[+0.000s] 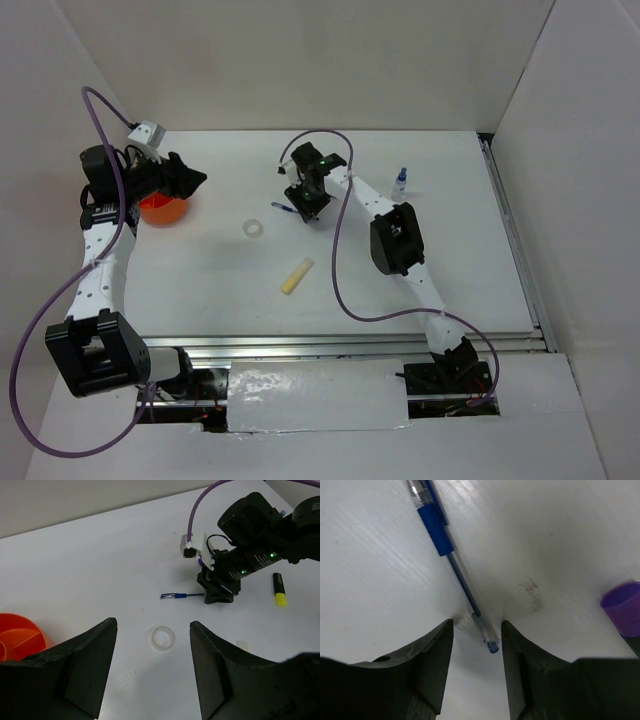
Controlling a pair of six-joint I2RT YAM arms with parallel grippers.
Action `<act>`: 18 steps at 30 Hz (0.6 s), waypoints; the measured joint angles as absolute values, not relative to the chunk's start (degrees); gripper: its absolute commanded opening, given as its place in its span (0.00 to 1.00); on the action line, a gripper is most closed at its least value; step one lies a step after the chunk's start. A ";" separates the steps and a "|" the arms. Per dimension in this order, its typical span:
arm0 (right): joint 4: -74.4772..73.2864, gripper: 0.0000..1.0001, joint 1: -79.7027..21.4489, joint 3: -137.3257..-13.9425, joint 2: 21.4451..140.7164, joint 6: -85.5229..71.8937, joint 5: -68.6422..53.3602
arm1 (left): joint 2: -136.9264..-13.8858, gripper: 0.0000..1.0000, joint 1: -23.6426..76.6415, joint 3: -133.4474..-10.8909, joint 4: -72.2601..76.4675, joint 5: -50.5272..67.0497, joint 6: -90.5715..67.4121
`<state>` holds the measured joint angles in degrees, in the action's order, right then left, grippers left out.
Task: Sort the stationery into containers
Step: Pick up the pen from the center of the board.
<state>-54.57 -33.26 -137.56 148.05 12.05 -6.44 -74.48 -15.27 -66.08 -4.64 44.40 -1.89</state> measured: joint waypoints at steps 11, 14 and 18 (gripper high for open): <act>-55.75 0.04 -31.97 -138.50 148.73 12.95 -6.31 | -73.60 0.72 -15.27 -66.11 -6.04 44.93 -3.40; -56.23 0.00 -32.18 -138.45 148.73 13.39 -6.09 | -73.63 0.71 -15.27 -66.11 -6.44 44.91 -3.51; -55.44 0.00 -32.58 -134.43 146.47 13.56 -5.30 | -73.52 0.71 -15.27 -66.08 -6.07 44.88 -5.43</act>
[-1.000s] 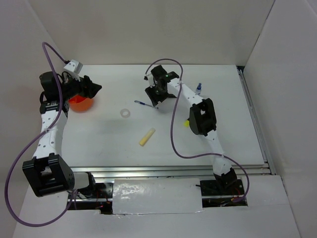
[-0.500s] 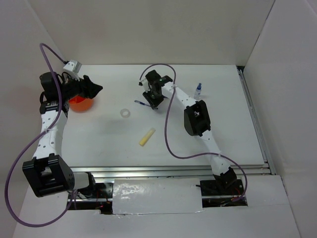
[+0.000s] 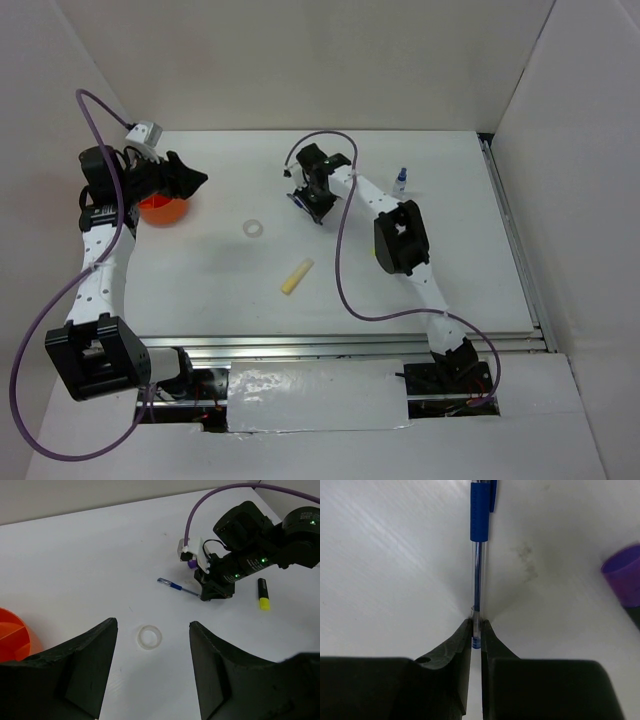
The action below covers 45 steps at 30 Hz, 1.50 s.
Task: Sort the stationery into containers
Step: Pick up the pen from the center of the board, then place the pen in the storage box.
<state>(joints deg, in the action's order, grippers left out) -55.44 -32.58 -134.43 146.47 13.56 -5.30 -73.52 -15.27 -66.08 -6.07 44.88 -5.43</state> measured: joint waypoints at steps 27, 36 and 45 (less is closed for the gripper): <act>-46.28 0.00 -42.94 -111.20 103.20 7.70 -19.14 | -63.81 0.95 -13.69 -47.90 18.00 48.97 -51.86; -46.44 0.00 -45.93 -110.30 103.24 7.73 -17.52 | -62.26 0.88 -8.36 -47.16 22.35 48.25 -55.59; -46.54 0.00 -49.36 -110.28 103.24 7.79 -15.25 | -64.36 0.68 -5.28 -48.40 20.99 46.17 -55.31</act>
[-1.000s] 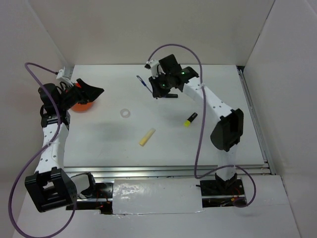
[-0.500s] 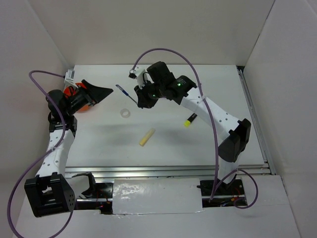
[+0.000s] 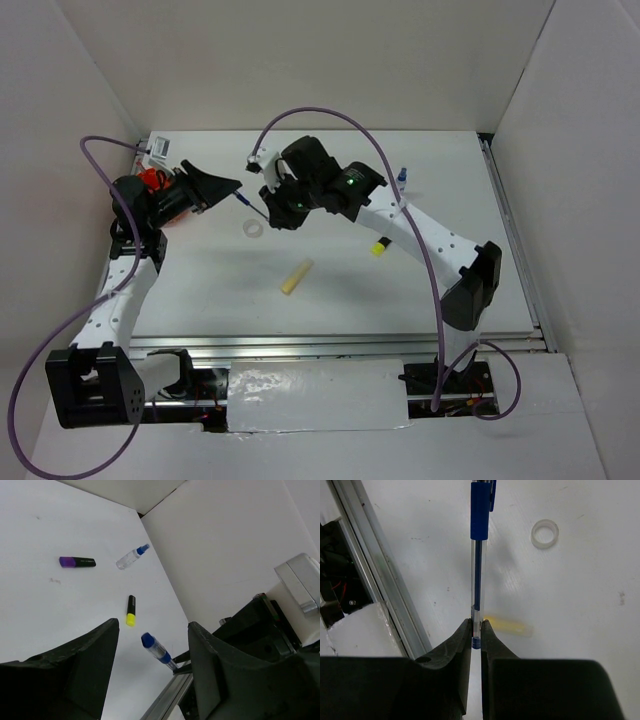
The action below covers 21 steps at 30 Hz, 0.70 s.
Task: Sort the stationery into containers
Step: Place the pen in the storage box.
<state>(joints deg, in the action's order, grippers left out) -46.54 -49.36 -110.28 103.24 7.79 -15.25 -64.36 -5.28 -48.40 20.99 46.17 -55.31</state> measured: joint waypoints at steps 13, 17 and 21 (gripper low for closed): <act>-46.74 1.00 -50.22 -110.10 103.72 7.07 -11.92 | -66.02 0.00 -6.00 -50.41 19.49 47.44 -54.50; -45.98 1.00 -49.12 -108.62 103.18 6.81 -12.56 | -66.65 0.00 -9.76 -55.51 11.07 46.09 -46.81; -45.82 1.00 -45.10 -105.21 102.32 5.96 -14.20 | -69.19 0.00 -13.65 -66.06 1.37 38.30 -33.32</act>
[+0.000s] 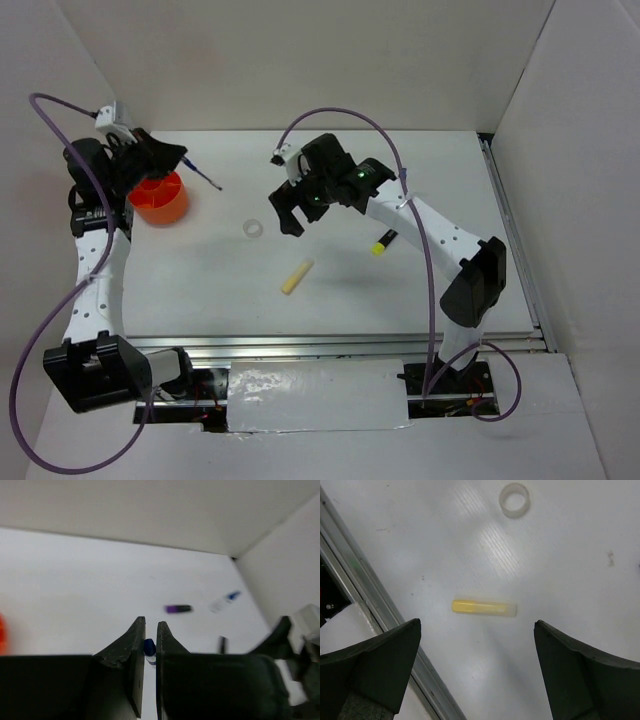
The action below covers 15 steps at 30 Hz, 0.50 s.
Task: Sort the stationery into containers
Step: Place the pen in the storage box.
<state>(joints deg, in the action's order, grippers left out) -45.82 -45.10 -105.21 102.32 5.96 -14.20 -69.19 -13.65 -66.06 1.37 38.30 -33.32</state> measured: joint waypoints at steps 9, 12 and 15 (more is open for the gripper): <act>-45.41 1.00 -38.06 -98.98 101.89 4.51 -16.16 | -77.89 0.00 -17.37 -76.47 -1.32 17.56 -8.78; -45.23 1.00 -37.91 -98.94 101.89 4.34 -16.82 | -83.79 0.00 -18.24 -79.48 -1.28 14.00 -5.91; -45.15 1.00 -37.58 -98.94 101.89 4.29 -17.39 | -88.86 0.00 -19.29 -81.89 -1.30 11.86 -4.32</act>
